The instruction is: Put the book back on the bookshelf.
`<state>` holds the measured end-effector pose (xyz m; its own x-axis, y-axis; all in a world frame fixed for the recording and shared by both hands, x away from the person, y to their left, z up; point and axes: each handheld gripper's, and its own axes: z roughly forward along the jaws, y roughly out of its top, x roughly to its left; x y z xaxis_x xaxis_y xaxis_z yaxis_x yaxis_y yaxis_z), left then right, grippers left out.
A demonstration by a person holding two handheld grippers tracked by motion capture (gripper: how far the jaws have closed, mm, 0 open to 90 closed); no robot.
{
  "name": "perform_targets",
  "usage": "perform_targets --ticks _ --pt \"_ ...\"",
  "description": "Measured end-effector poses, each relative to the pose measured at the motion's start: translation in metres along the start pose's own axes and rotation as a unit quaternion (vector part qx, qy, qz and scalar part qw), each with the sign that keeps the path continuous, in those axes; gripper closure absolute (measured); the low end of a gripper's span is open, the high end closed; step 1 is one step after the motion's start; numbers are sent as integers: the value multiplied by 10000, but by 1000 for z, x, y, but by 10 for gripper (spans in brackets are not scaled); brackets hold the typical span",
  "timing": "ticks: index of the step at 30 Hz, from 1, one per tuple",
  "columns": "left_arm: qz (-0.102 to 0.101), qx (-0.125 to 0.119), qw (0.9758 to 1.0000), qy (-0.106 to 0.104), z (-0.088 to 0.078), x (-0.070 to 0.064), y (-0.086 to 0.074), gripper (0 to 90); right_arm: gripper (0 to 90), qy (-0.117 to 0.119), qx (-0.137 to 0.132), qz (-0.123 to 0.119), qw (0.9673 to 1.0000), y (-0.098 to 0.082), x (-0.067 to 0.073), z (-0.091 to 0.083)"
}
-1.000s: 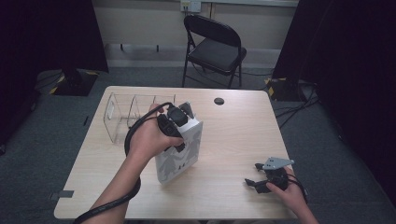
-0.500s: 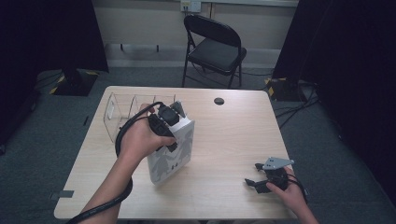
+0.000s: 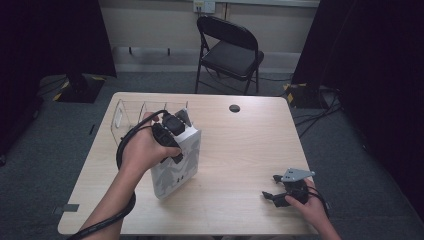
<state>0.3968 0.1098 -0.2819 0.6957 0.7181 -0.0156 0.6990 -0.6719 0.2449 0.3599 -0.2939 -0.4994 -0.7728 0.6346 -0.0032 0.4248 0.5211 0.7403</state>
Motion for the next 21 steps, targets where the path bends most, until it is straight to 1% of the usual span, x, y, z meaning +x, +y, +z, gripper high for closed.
perform_targets --ticks 1,2,4,5,6,7,9,10,11,14,15,19,20,21 --pt "-41 -18 10000 -12 0 0 -1 534 193 -2 0 3 10000 0 0 0" --pt "-21 6 10000 -10 -1 1 -1 534 193 -1 0 0 10000 0 0 0" --pt "-42 4 10000 19 -2 2 -3 534 193 0 1 -3 10000 0 0 0" --pt "-42 -12 10000 -20 -2 4 -4 535 193 0 3 -3 10000 0 0 0" --pt "-55 -10 10000 10 -2 4 -4 534 193 1 -3 -12 10000 0 0 0" --pt "-100 -9 9999 -11 -3 5 -5 534 193 0 2 -5 10000 0 0 0" --pt "-73 -6 10000 -6 -3 6 -6 534 193 0 -3 -9 10000 0 0 0" --pt "-131 1 9999 17 -3 6 -7 534 193 -1 0 -1 10000 0 0 0" --pt "-172 -11 9999 -4 -4 7 -8 534 193 -2 1 3 10000 0 0 0" --pt "-193 -25 9998 20 -5 10 -11 535 193 -9 -8 -1 10000 0 0 0" --pt "-228 -7 9997 39 -5 10 -12 535 193 -9 -9 -2 10000 0 0 0" --pt "-262 60 9996 18 -5 13 -15 535 193 -10 -7 3 10000 0 0 0" --pt "-245 90 9997 36 -5 13 -15 535 193 -6 -9 0 10000 0 0 0" --pt "-291 73 9995 63 -5 14 -16 535 193 -7 -8 0 10000 0 0 0"
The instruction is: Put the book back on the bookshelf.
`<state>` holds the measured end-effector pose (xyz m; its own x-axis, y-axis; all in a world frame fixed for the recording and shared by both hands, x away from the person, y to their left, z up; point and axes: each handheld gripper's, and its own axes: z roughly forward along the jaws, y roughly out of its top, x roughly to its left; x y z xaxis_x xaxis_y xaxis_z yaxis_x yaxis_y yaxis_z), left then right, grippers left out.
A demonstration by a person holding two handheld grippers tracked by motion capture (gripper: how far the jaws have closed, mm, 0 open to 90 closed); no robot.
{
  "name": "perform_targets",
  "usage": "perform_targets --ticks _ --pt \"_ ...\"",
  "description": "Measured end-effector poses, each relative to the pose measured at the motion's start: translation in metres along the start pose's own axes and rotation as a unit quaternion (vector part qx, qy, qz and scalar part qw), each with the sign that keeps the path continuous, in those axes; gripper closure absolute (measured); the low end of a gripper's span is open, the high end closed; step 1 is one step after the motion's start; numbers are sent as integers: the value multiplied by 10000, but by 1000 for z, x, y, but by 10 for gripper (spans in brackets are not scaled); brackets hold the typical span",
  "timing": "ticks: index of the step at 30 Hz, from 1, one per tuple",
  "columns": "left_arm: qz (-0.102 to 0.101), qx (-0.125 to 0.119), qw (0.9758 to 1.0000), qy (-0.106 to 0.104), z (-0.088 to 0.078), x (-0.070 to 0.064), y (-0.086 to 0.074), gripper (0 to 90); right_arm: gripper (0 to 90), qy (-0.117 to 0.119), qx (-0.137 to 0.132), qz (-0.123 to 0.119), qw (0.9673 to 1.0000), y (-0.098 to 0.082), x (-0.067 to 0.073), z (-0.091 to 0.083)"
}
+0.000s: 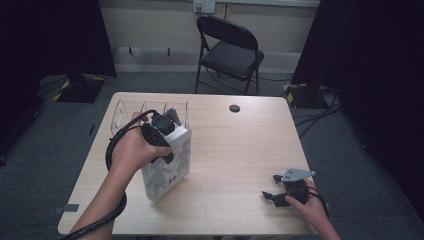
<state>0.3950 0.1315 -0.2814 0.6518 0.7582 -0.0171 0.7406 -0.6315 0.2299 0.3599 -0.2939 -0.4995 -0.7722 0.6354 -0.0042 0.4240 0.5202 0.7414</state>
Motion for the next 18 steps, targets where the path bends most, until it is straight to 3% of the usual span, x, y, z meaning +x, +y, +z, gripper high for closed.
perform_targets --ticks 18 --pt "-353 -20 9994 52 -2 19 -7 535 193 -1 0 4 10000 0 0 0"
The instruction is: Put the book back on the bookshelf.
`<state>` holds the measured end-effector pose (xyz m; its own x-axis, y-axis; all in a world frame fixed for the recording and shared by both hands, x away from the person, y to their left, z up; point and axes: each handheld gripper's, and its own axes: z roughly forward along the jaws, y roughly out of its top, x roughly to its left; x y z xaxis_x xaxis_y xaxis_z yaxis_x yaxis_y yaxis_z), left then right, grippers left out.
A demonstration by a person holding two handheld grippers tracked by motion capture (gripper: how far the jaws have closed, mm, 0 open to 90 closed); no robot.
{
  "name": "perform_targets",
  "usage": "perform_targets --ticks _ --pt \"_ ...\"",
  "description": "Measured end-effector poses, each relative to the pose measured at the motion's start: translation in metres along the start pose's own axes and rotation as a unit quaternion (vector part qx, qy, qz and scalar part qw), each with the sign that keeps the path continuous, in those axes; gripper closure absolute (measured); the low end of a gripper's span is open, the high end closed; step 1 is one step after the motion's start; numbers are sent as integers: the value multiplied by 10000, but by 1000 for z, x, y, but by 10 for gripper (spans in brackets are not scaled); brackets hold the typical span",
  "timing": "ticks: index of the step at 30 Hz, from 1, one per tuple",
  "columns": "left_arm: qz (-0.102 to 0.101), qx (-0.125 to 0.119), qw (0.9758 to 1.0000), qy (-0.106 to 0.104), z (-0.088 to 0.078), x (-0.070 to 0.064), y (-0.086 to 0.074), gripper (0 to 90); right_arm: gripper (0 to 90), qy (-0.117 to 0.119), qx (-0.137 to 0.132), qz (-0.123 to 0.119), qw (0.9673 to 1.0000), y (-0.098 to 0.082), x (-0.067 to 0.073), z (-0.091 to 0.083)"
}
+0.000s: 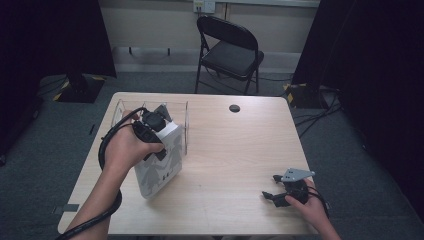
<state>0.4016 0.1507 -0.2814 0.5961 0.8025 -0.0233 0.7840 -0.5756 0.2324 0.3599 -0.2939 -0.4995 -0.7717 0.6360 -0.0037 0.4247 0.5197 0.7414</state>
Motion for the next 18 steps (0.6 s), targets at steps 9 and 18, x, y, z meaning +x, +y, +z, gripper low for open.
perform_targets --ticks 9,18 --pt "-145 -31 9999 0 -2 7 -5 535 193 1 -1 -3 10000 0 0 0" --pt "-323 -41 9994 83 -4 20 -15 535 193 1 0 -11 10000 0 0 0"
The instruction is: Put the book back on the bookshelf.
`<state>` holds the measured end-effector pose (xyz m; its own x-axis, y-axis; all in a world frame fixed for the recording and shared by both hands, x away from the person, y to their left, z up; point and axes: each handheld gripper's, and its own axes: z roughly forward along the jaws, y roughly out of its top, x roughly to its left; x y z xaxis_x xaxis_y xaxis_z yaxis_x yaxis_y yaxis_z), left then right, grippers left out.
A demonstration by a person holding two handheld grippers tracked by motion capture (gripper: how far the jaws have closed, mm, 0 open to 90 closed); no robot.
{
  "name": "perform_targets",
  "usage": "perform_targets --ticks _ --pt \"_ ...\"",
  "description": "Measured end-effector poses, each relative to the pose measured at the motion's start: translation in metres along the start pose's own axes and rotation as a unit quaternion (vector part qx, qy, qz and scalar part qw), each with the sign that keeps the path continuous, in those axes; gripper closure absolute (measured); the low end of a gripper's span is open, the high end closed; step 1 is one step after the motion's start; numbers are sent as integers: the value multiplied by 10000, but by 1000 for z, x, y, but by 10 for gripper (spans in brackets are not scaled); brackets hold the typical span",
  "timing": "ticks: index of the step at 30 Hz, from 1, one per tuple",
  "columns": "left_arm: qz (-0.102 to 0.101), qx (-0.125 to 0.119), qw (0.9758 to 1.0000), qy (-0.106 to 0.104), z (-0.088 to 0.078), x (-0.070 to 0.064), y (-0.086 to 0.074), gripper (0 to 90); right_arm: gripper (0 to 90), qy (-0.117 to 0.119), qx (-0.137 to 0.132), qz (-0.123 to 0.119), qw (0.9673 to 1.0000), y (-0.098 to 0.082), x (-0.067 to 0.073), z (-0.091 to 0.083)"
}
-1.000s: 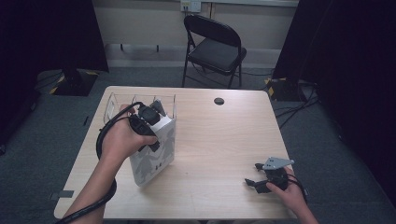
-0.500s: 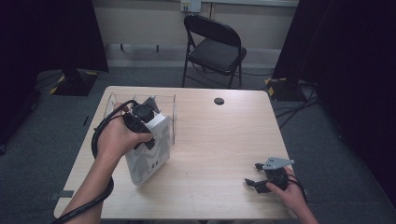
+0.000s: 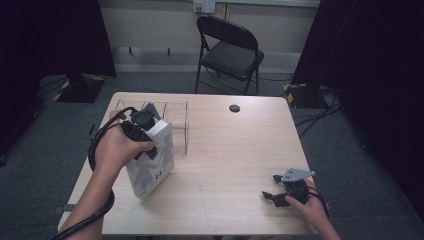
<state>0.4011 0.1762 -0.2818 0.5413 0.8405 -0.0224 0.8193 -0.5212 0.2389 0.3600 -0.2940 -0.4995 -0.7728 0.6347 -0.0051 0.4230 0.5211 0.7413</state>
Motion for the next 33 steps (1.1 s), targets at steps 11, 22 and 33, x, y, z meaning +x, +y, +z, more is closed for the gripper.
perform_targets --ticks 11,22,33 --pt "-234 -151 9996 36 3 3 5 535 193 -1 0 0 10000 0 0 0" --pt "-504 -89 9986 96 8 5 20 535 193 6 7 5 10000 0 0 0" --pt "-941 -69 9953 224 13 2 30 535 193 6 1 14 10000 0 0 0"
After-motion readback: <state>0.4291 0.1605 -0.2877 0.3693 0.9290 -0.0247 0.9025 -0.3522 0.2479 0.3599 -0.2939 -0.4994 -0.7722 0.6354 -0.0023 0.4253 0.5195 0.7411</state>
